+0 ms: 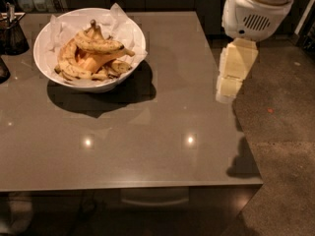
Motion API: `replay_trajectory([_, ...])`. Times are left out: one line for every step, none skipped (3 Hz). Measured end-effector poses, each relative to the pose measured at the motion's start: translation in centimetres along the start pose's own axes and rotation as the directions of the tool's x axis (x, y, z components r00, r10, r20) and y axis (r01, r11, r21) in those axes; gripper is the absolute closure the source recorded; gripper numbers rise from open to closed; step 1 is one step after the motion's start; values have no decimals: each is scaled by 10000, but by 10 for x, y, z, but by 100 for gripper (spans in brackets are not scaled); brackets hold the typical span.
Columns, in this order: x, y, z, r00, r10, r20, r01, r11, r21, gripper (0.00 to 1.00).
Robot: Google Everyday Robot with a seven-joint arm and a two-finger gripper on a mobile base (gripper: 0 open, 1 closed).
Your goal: Pick banana from white bowl
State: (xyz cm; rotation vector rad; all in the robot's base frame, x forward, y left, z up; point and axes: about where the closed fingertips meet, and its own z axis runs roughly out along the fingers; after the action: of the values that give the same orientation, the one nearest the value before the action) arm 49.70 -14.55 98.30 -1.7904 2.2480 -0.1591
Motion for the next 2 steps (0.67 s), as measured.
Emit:
replay_trajectory([-38,-17,-3,9998,-179,128,179,9998,22,0])
replay_trajectory([-83,-35,11,9973,-718,-123,717,9974,-42,0])
